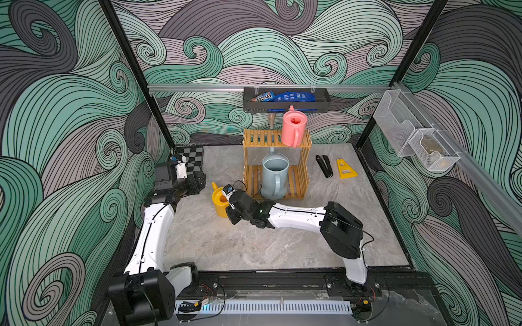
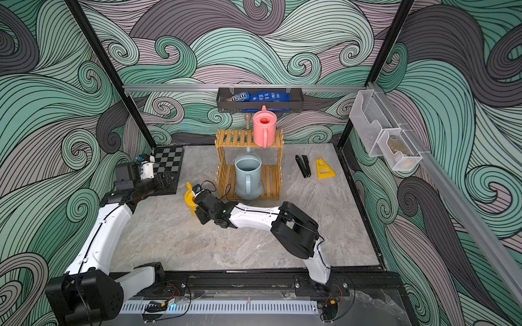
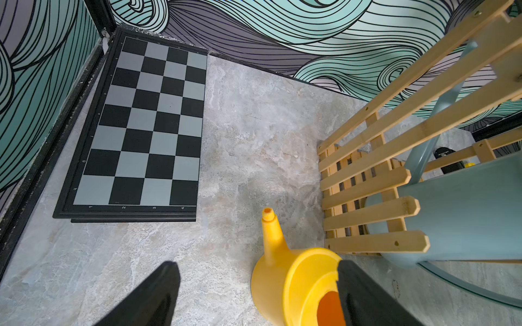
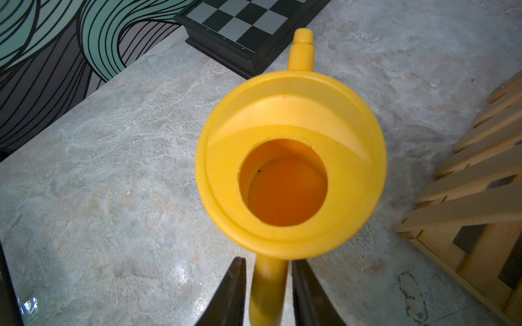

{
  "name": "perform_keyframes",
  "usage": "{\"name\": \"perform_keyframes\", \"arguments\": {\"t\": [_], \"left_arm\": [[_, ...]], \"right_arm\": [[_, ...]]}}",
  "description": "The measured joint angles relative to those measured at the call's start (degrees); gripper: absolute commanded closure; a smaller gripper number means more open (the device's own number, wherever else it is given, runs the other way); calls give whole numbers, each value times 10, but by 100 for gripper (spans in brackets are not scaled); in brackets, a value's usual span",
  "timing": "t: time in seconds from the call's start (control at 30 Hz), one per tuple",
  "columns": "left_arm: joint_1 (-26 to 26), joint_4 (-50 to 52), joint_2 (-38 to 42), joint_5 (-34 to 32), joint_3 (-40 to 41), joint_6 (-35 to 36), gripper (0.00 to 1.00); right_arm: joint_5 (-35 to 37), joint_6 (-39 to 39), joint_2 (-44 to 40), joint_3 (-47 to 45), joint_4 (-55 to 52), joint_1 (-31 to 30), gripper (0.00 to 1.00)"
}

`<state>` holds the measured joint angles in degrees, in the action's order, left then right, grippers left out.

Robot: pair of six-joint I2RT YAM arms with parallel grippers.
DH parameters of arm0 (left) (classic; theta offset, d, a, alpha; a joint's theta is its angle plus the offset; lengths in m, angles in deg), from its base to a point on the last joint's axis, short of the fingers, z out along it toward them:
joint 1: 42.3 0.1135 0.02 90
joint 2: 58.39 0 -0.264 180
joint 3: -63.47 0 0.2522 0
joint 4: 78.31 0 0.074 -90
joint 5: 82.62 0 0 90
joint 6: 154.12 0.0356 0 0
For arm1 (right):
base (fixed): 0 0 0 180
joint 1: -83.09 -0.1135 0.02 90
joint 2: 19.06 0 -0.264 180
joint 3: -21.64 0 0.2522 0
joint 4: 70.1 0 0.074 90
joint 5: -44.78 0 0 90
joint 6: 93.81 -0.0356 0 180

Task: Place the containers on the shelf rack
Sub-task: 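Pick up a container from the center of the board.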

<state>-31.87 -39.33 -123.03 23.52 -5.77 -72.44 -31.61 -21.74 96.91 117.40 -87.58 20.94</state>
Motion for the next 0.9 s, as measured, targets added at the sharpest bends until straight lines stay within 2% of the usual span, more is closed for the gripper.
{"name": "perform_keyframes", "arguments": {"t": [0.17,0.27,0.37,0.6,0.9], "left_arm": [[0,0,0,1,0,0,10],[1,0,0,2,0,-1,10],[1,0,0,2,0,-1,10],[2,0,0,2,0,-1,10],[8,0,0,2,0,-1,10]], "right_arm": [[2,1,12,10,-8,4,78],[5,0,12,13,-11,4,91],[4,-1,12,22,-26,5,100],[4,-3,-4,32,-72,4,100],[15,-8,-120,32,-97,5,99]]}}
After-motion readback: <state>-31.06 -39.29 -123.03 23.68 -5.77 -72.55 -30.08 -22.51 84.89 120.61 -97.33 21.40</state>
